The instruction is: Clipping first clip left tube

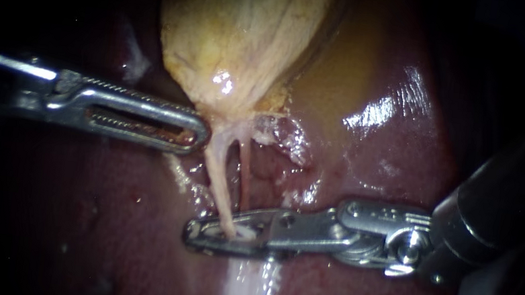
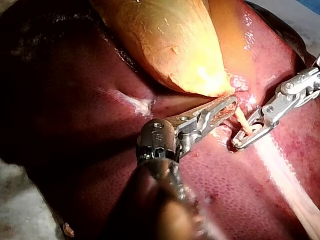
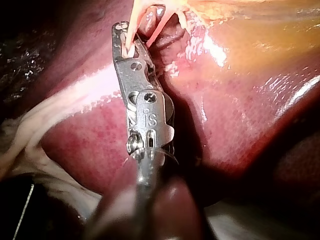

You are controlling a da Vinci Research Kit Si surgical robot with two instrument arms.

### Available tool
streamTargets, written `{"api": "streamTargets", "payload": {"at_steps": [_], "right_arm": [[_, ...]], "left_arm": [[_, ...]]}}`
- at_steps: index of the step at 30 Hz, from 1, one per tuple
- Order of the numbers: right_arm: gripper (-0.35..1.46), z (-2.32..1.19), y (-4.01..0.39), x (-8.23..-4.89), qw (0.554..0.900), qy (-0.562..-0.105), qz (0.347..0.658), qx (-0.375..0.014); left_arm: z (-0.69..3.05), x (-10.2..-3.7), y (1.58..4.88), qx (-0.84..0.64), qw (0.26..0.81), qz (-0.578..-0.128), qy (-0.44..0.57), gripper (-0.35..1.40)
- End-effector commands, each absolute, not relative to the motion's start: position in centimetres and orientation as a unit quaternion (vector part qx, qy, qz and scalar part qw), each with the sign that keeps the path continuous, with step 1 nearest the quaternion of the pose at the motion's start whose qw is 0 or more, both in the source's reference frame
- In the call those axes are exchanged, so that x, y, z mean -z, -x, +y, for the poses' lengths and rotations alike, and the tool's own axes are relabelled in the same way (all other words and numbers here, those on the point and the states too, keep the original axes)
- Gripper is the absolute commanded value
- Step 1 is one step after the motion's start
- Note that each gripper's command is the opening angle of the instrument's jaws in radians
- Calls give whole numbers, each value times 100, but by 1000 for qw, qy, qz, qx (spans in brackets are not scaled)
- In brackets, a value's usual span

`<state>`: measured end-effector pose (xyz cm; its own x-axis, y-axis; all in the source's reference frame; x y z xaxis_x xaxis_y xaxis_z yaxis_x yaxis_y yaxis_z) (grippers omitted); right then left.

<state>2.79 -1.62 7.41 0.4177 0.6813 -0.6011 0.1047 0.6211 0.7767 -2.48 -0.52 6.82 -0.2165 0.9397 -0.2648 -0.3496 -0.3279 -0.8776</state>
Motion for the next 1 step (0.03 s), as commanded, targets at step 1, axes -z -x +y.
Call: {"api": "streamTargets", "payload": {"at_steps": [1], "right_arm": [[-35, -163, -279, -741, 746, -391, 504, -193]], "left_arm": [[-52, -683, 249, -697, 462, -350, 422, -35]]}}
